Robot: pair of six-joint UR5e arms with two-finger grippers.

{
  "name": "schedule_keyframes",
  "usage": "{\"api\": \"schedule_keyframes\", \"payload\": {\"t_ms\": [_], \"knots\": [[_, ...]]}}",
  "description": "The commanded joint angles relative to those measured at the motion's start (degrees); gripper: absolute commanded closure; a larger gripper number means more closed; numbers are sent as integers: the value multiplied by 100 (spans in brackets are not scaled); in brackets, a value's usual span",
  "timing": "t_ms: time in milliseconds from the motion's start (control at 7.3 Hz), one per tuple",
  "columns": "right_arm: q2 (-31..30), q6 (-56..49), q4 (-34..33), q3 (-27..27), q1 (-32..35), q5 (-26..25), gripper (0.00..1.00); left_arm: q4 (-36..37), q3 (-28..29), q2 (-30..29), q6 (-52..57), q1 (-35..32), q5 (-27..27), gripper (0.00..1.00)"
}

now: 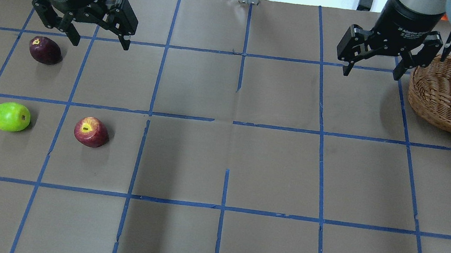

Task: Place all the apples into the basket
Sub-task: 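Move the left gripper down toward the red-yellow apple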

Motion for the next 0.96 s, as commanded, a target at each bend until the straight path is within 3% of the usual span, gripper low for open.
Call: {"api": "schedule_keyframes", "payload": {"t_ms": [0, 411, 685, 821], "knots": [[0, -4, 0, 0, 1, -1, 0, 12, -23, 65, -7, 0, -10, 0], [0, -4, 0, 0, 1, -1, 0, -31, -102, 145, 280, 44, 33, 0], [0, 5, 0, 0, 1, -1, 0, 457, -993, 92, 652, 350, 173, 0], [0, -4, -8, 0, 1, -1, 0, 1026, -1617, -30, 800, 848, 218, 0]]}}
